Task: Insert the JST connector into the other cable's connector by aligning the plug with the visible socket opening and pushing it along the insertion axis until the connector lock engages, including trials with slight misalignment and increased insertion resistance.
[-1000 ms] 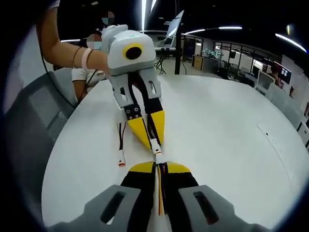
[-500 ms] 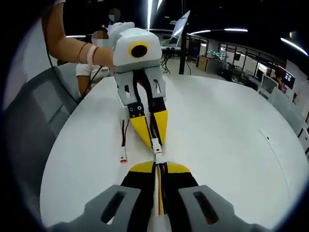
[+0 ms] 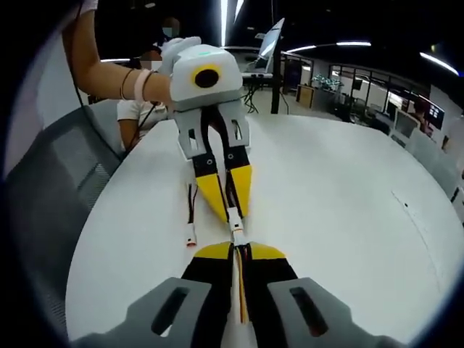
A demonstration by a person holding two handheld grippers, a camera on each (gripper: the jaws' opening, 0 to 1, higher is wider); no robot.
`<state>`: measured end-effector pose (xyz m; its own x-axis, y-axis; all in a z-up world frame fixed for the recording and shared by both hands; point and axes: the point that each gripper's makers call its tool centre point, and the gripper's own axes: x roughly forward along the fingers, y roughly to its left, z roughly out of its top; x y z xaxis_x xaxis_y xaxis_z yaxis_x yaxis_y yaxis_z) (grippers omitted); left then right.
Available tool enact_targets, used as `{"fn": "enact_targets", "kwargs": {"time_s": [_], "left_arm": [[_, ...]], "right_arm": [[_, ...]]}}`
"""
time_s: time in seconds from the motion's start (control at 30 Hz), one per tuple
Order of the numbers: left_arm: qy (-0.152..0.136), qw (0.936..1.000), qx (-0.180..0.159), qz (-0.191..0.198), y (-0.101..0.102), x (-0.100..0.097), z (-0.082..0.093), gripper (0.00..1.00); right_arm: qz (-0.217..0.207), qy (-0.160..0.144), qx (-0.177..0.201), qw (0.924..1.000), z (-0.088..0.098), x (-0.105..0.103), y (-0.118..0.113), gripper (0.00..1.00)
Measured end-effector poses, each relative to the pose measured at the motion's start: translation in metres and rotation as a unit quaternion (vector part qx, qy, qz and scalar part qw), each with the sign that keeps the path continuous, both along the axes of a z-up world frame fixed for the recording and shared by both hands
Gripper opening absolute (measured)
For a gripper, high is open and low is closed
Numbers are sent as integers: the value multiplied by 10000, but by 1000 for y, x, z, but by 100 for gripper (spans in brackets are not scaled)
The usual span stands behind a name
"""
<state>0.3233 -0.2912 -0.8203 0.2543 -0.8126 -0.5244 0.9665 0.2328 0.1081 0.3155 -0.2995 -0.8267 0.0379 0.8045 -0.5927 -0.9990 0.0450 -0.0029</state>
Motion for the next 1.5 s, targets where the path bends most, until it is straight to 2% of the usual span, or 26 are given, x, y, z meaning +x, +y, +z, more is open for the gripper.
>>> {"fn": "enact_targets", "kwargs": {"time_s": [0.1,0.67,0.93,1.1,1.5], "left_arm": [[69,9999,-112,0,-3,0,2,0],[138,9998,-158,-32,-7,-6,5,0],[105,9998,-176,-14,-8,-4,7,0],[67,9999,-65,-61,-9,-5,4,0],[-24,9999,-157,16,-7,4,14,0]], "right_arm": [[-17,78,86,9999,2,-1,2,2],[53,96,111,9999,5,-4,1,2],[10,96,143,9999,8,-3,1,2],[22,81,77,9999,5,-3,0,1],[-81,-50,249,9996,16,6,1,2]]}}
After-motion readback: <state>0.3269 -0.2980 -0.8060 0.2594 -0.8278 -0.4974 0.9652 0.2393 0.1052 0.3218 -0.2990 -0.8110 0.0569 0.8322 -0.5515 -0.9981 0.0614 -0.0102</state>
